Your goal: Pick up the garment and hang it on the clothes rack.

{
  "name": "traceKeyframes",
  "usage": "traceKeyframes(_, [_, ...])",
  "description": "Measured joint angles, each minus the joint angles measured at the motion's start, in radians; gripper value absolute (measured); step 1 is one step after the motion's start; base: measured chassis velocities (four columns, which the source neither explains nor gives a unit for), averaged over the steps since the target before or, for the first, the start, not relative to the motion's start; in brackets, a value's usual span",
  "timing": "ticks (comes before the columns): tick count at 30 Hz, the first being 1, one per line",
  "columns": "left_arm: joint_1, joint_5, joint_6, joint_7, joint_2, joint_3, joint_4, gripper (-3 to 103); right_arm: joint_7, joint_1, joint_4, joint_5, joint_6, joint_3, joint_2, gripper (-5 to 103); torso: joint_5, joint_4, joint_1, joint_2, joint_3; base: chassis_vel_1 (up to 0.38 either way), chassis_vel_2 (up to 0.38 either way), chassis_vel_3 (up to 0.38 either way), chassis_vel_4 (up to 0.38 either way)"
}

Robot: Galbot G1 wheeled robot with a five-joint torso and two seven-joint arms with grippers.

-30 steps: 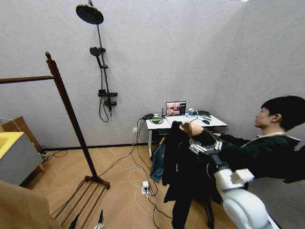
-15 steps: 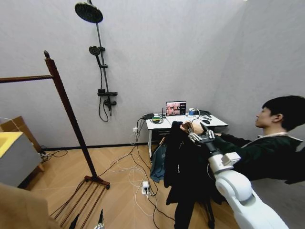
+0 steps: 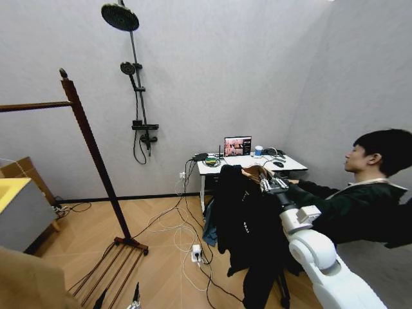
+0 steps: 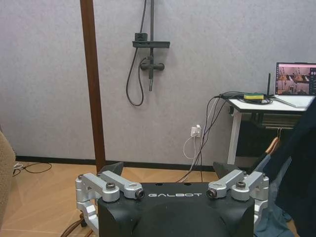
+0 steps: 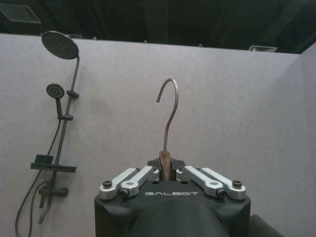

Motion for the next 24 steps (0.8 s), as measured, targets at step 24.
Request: traceKeyframes(24, [0.0, 0.0, 0.0, 0.0, 0.0, 0.0, 0.0, 100, 0.003, 0.012, -0.003, -0.037, 0.086, 0.012, -0.001, 9, 0.0, -0.0001, 0.0, 0.0, 0.0, 0.0, 0.0, 0.0, 0.0])
